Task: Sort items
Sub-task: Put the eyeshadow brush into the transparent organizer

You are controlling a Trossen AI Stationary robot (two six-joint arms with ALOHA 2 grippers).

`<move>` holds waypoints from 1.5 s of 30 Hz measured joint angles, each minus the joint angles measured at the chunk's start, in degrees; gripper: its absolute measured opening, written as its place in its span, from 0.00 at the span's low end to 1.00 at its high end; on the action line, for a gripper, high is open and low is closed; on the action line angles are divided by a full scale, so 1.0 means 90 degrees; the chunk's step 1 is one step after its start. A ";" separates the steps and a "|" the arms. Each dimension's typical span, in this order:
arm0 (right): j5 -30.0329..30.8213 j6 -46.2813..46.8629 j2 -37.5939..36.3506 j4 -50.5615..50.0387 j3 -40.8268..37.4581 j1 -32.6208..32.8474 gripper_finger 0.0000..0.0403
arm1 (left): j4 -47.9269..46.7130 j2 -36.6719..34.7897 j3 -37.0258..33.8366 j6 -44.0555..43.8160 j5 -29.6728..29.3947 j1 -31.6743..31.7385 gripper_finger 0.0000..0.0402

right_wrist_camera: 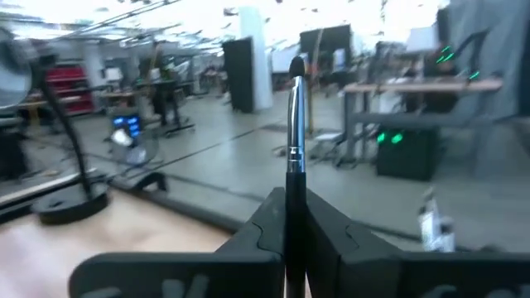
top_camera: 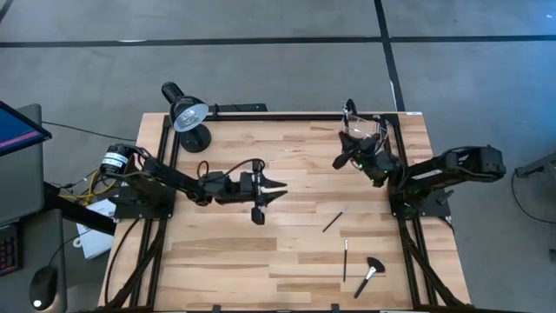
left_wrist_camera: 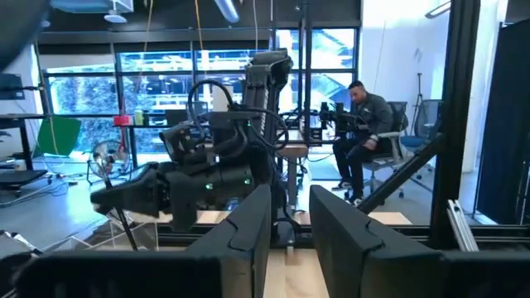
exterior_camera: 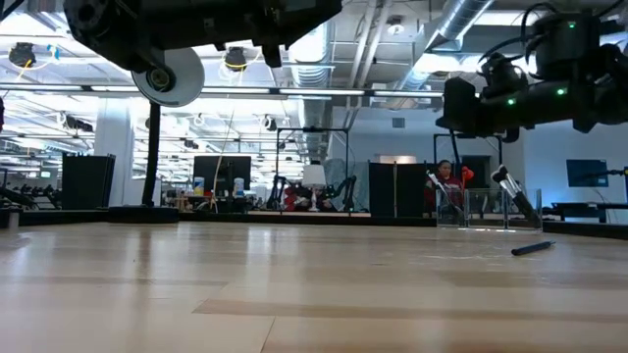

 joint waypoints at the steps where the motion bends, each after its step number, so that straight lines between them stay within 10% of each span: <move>1: -0.0002 -0.0151 -0.0001 0.0101 0.0000 -0.0101 0.03 | 0.0000 0.0000 0.0000 -0.0002 0.0002 0.0024 0.21; 29: -0.2875 -0.0188 0.0271 0.0379 0.0414 -0.3722 0.02 | -0.0089 0.0004 -0.0340 -0.0427 0.0145 0.0160 0.21; 45: -0.2450 -0.0067 0.2608 0.1246 0.1319 -0.3844 0.02 | -0.0507 0.0007 -0.0671 -0.0601 -0.0008 0.0182 0.21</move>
